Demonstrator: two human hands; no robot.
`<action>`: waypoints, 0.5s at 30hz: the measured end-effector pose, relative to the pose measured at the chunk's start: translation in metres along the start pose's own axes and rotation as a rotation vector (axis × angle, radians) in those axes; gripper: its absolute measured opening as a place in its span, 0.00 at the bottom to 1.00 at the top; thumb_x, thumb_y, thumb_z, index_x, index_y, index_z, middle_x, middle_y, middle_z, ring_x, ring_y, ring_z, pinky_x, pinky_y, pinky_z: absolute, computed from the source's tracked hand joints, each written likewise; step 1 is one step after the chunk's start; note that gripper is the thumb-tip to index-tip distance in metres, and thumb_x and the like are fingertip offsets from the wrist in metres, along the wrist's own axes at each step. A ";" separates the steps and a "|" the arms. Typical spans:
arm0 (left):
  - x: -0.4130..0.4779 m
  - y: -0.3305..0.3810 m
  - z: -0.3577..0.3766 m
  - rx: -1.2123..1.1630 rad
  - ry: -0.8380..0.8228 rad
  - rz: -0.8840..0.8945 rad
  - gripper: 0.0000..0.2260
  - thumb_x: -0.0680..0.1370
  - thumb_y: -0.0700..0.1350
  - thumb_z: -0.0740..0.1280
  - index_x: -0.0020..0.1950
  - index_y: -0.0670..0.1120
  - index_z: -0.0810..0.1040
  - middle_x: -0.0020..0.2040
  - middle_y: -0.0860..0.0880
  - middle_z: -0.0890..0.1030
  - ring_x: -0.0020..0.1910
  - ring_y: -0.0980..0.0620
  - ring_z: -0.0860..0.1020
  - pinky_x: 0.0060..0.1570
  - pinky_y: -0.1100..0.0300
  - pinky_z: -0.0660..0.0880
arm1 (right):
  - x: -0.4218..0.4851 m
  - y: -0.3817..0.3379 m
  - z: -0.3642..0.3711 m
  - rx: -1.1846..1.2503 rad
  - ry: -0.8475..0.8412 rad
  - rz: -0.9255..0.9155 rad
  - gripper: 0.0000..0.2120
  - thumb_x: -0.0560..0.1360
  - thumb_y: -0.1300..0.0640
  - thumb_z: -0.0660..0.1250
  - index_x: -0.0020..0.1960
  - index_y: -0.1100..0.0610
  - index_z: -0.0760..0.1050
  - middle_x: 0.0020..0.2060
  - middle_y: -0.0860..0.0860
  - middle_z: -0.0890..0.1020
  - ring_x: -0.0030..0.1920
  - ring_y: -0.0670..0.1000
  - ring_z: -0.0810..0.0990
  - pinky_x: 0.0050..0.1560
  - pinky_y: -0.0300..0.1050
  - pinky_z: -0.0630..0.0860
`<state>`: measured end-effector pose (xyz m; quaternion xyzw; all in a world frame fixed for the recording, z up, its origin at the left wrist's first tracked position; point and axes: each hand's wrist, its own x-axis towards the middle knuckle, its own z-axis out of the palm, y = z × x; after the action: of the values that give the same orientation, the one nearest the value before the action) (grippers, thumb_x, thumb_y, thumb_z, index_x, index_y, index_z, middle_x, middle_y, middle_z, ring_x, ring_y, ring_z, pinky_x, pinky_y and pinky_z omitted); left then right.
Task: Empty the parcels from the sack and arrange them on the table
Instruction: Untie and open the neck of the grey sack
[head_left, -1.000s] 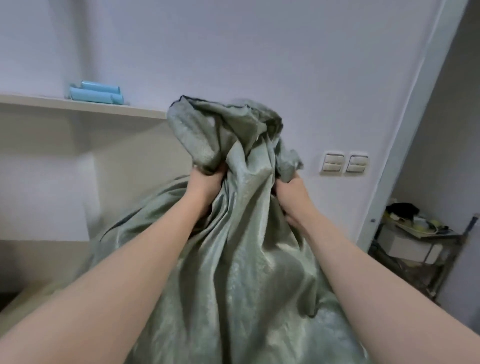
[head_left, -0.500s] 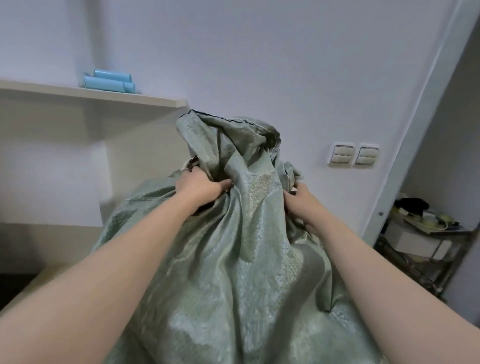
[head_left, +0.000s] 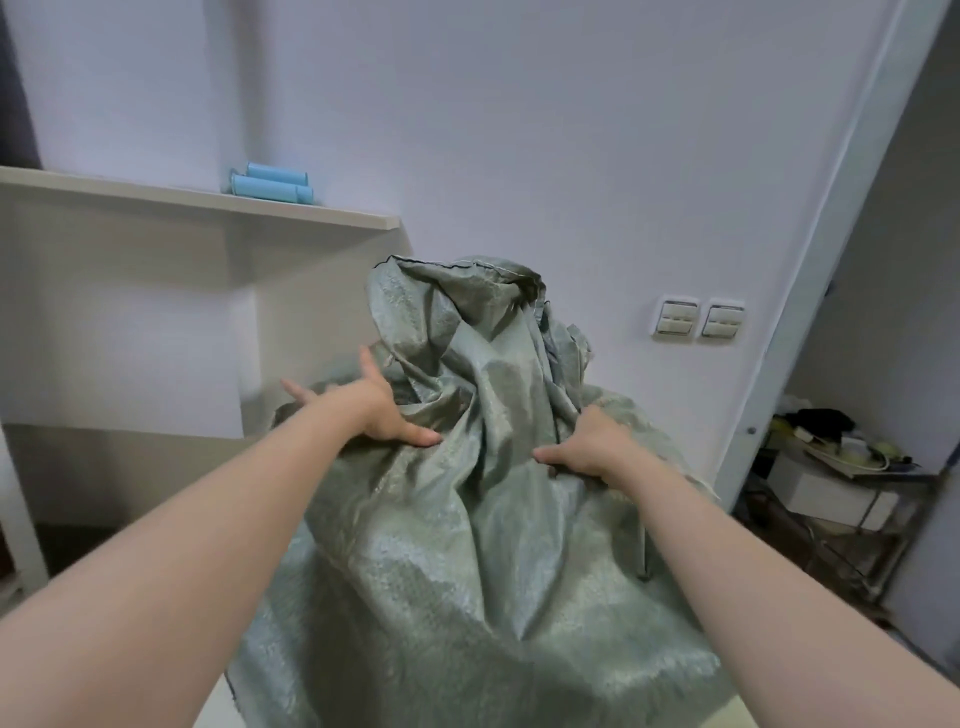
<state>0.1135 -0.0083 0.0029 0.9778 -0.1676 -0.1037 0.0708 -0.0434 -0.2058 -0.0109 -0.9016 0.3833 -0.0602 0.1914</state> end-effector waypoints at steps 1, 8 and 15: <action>-0.003 0.000 0.004 -0.015 0.008 -0.033 0.62 0.62 0.78 0.63 0.77 0.47 0.31 0.79 0.42 0.55 0.77 0.37 0.52 0.66 0.25 0.40 | -0.001 -0.002 0.003 -0.092 0.049 0.013 0.32 0.71 0.38 0.70 0.62 0.61 0.71 0.60 0.56 0.79 0.61 0.58 0.76 0.62 0.50 0.71; -0.007 0.020 0.011 -0.369 0.120 -0.209 0.23 0.79 0.63 0.56 0.71 0.55 0.69 0.74 0.42 0.66 0.75 0.38 0.58 0.70 0.30 0.42 | 0.008 -0.014 0.012 0.363 0.225 0.086 0.17 0.79 0.50 0.62 0.61 0.61 0.77 0.56 0.59 0.81 0.57 0.61 0.78 0.58 0.48 0.74; -0.030 0.075 -0.014 -1.280 0.599 0.243 0.12 0.82 0.46 0.55 0.46 0.56 0.75 0.47 0.51 0.82 0.57 0.46 0.76 0.74 0.40 0.41 | 0.005 -0.065 -0.023 0.864 0.529 -0.246 0.07 0.78 0.57 0.59 0.48 0.53 0.77 0.50 0.57 0.82 0.52 0.56 0.80 0.56 0.53 0.76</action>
<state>0.0654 -0.0661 0.0347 0.7053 -0.1549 0.0997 0.6845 -0.0020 -0.1753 0.0355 -0.7326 0.2501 -0.4605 0.4343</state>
